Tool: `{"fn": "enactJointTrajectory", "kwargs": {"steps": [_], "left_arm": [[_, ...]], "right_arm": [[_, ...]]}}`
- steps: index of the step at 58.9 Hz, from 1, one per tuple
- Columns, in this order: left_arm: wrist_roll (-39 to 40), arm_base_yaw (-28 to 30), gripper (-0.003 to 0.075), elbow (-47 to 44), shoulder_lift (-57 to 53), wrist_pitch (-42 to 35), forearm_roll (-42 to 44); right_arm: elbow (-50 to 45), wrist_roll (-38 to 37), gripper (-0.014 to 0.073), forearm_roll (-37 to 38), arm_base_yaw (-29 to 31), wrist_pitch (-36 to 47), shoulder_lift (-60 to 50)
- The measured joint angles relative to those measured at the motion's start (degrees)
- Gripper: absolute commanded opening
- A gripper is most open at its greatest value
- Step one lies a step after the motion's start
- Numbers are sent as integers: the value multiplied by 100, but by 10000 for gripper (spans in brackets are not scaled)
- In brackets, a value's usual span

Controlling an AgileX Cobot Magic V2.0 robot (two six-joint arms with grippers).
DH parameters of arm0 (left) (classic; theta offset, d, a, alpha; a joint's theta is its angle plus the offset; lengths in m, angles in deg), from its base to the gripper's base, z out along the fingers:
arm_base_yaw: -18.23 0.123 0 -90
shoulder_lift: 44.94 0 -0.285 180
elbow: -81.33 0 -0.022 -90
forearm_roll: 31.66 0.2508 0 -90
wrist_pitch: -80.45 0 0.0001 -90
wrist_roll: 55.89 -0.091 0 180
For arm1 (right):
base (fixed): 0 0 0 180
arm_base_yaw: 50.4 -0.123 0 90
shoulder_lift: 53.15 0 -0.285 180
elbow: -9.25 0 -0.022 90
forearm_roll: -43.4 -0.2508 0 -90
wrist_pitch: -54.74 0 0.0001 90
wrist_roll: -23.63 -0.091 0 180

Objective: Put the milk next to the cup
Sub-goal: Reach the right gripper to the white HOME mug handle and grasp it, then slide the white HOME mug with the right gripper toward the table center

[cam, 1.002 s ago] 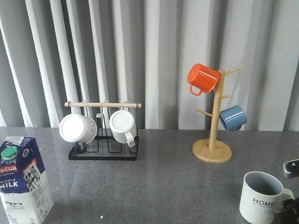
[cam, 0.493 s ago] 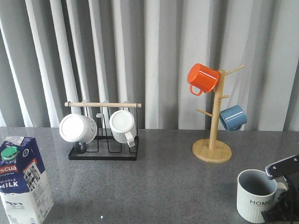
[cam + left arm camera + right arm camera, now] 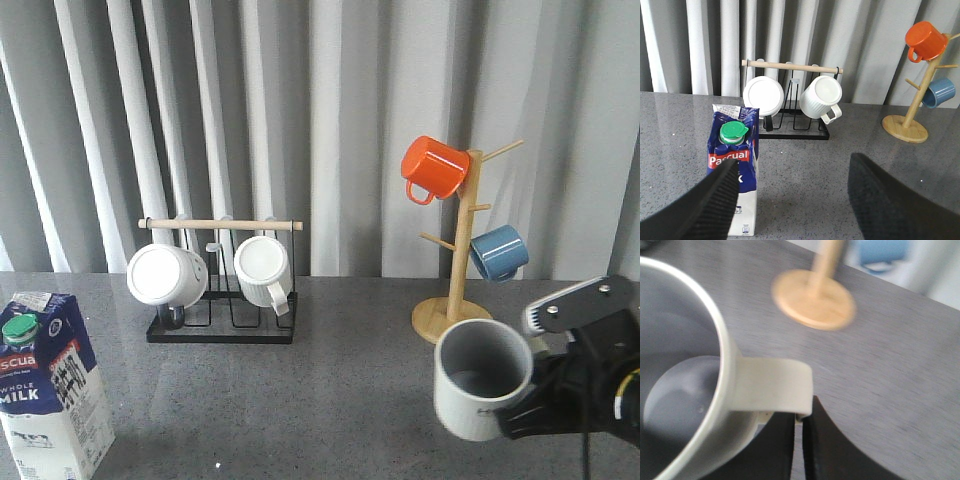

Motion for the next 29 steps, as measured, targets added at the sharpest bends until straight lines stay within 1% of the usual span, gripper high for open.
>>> {"fn": "enactJointTrajectory", "kwargs": {"steps": [7, 11, 19, 29], "left_arm": [[0, 0, 465, 0, 0, 33, 0], [0, 0, 465, 0, 0, 33, 0], [0, 0, 465, 0, 0, 75, 0], [0, 0, 465, 0, 0, 81, 0]], "right_arm": [[157, 0, -6, -136, -631, 42, 253], [260, 0, -6, -283, -785, 86, 474], [433, 0, -4, -664, -826, 99, 987], [520, 0, 0, -925, -826, 47, 1413]]}}
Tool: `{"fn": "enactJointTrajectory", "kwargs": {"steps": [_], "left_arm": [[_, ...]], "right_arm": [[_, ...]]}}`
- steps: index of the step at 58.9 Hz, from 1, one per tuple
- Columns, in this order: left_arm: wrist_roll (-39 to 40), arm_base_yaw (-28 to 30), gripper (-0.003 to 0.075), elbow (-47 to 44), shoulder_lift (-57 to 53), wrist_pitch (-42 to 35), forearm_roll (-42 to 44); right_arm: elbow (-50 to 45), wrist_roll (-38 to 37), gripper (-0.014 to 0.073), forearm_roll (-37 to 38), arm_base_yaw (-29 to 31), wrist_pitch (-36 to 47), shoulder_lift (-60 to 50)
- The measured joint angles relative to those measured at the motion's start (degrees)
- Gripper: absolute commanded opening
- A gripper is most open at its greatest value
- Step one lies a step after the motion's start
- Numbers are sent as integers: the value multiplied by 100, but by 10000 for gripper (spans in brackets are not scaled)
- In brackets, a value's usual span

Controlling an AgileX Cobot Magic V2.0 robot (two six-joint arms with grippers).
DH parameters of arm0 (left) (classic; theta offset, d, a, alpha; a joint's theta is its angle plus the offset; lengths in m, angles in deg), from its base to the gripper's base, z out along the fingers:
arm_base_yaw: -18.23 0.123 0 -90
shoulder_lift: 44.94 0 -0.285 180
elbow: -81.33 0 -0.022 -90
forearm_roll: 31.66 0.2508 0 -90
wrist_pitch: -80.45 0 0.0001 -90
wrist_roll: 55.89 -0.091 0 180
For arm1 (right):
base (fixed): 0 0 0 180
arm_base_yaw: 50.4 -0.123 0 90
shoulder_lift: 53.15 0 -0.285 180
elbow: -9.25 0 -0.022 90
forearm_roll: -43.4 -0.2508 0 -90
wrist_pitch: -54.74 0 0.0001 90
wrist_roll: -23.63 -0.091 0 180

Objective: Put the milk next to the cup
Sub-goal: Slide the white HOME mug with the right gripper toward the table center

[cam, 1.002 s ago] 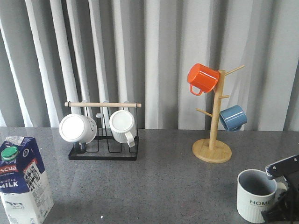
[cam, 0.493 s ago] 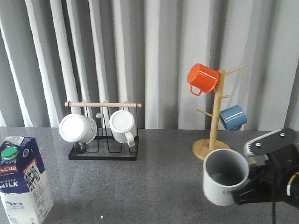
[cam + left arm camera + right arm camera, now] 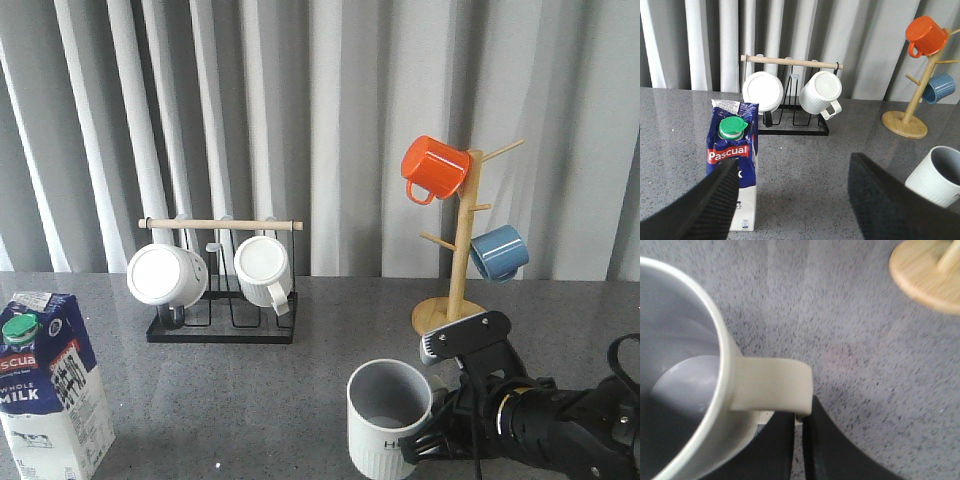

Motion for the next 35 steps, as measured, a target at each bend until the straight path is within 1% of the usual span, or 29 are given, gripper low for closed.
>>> {"fn": "enactJointTrajectory", "kwargs": {"steps": [9, 17, 35], "left_arm": [[0, 0, 465, 0, 0, 18, 0], [0, 0, 465, 0, 0, 25, 0], [0, 0, 465, 0, 0, 39, 0]], "right_arm": [[0, 0, 19, -227, 0, -65, 128], [0, 0, 64, -314, 0, -92, 142], [0, 6, 243, -334, 0, -386, 142]]}}
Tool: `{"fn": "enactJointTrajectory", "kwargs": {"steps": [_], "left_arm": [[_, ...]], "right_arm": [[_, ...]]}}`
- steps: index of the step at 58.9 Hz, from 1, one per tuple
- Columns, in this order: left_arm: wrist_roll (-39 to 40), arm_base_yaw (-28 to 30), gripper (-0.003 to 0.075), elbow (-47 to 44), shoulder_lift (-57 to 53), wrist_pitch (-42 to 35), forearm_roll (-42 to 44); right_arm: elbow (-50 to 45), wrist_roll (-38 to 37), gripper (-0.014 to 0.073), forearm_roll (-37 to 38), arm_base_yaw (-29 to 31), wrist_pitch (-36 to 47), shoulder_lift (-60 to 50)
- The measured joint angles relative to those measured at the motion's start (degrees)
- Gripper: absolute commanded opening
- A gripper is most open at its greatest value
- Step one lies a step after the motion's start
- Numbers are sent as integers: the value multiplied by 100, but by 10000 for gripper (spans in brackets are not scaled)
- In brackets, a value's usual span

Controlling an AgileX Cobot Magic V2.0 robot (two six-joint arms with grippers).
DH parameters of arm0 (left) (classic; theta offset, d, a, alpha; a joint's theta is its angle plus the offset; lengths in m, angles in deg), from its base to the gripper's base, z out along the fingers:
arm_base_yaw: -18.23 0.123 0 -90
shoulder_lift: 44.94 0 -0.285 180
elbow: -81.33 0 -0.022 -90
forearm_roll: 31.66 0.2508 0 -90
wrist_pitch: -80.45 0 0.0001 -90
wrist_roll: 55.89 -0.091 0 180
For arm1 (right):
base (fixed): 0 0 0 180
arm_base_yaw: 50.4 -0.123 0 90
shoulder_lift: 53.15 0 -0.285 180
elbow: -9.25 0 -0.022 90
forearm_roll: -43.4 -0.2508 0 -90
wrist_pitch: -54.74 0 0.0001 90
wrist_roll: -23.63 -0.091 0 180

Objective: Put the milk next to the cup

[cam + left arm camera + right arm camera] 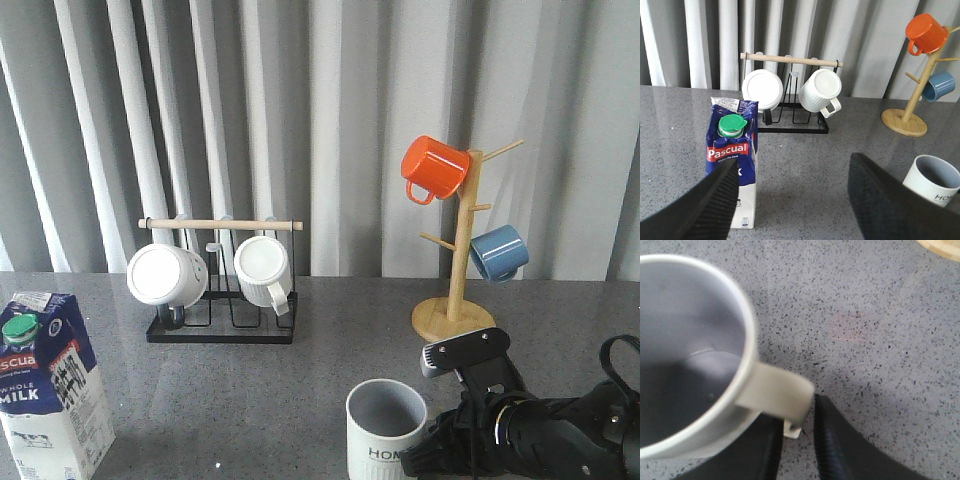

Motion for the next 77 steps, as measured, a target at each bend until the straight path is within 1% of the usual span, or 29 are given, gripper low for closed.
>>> {"fn": "enactJointTrajectory", "kwargs": {"steps": [6, 11, 20, 30, 40, 52, 57, 61, 71, 77], "left_arm": [[0, 0, 465, 0, 0, 0, 0], [0, 0, 465, 0, 0, 4, 0], [0, 0, 465, 0, 0, 11, 0], [0, 0, 465, 0, 0, 18, 0], [0, 0, 465, 0, 0, 18, 0], [0, 0, 465, 0, 0, 23, 0], [0, 0, 465, 0, 0, 61, 0], [0, 0, 465, 0, 0, 107, 0], [0, 0, 465, 0, 0, 146, 0], [0, 0, 465, 0, 0, 146, 0]], "right_arm": [[0, 0, 285, 0, 0, -78, 0], [37, 0, 302, 0, 0, -197, 0], [113, 0, 304, 5, 0, -395, -77], [142, 11, 304, 5, 0, -583, -512], [153, 83, 304, -5, 0, -1143, -1082], [148, 367, 297, -251, 0, -2109, -2091], [18, 598, 260, -400, 0, -2418, -2655], [-195, 779, 201, -541, 0, -2524, -3206], [-1018, 952, -18, -727, 0, -2606, -4753], [-1603, 1137, -10, -733, 0, -2641, -5689]]}}
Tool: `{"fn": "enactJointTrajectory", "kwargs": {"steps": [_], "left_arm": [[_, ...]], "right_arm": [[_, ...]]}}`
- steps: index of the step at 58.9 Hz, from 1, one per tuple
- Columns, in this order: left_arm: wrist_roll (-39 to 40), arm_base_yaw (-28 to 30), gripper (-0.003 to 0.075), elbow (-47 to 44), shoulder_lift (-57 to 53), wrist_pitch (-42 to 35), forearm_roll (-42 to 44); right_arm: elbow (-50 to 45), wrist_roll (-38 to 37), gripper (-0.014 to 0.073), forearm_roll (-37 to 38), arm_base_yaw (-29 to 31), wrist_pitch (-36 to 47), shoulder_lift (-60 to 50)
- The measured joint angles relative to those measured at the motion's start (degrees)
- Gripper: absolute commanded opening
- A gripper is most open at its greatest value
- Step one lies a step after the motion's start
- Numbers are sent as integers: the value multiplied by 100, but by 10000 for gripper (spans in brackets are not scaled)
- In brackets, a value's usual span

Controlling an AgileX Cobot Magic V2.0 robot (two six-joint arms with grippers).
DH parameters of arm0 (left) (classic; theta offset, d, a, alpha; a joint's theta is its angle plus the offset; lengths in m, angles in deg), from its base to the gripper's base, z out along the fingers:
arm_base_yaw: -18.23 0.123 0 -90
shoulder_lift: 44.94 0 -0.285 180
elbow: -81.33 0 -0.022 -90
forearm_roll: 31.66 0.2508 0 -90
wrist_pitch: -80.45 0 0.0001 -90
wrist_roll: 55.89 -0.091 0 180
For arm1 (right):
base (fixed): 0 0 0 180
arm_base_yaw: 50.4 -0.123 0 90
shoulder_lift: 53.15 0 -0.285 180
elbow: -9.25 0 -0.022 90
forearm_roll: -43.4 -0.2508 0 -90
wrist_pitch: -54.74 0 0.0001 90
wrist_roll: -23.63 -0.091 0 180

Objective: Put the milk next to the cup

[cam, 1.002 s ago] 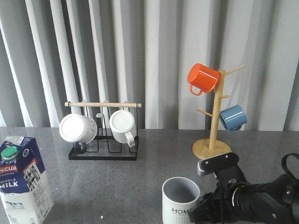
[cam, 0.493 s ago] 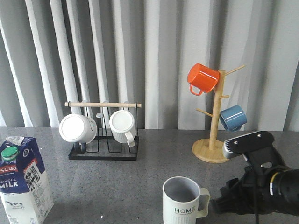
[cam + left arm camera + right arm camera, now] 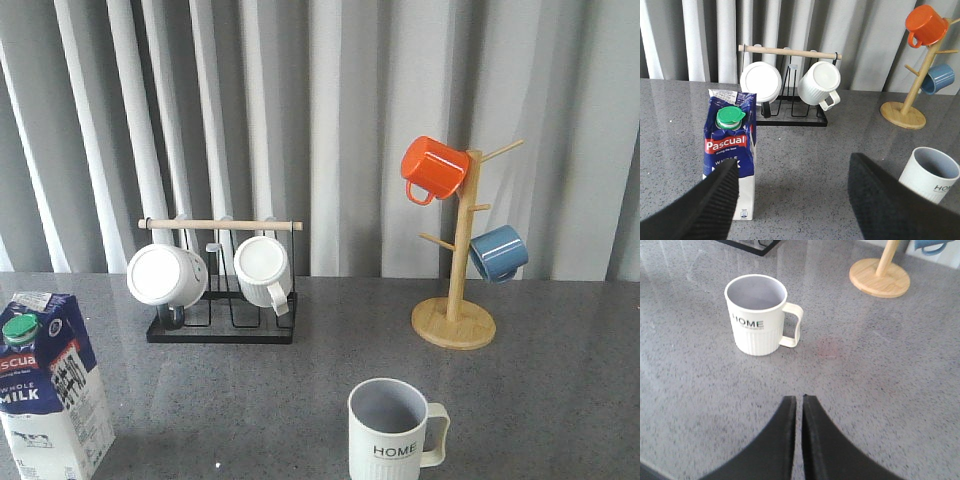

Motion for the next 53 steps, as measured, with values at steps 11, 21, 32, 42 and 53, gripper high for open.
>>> {"fn": "enactJointTrajectory", "kwargs": {"steps": [11, 21, 32, 42, 53], "left_arm": [[0, 0, 465, 0, 0, 124, 0], [6, 0, 481, 91, 43, 111, 0], [-17, 0, 549, 1071, 581, 489, 0], [-149, 0, 570, 2450, 1413, 1281, 104], [-153, 0, 570, 4101, 2533, 2364, 700]], "right_arm": [[-944, 158, -9, -23, 0, -55, -1290], [-1489, 162, -7, -40, 0, -80, -1758], [-1745, 162, -6, -67, 0, -80, -1793], [-1777, 162, -6, -67, 0, -74, -1793], [-1777, 162, -6, -67, 0, -74, -1793]]}}
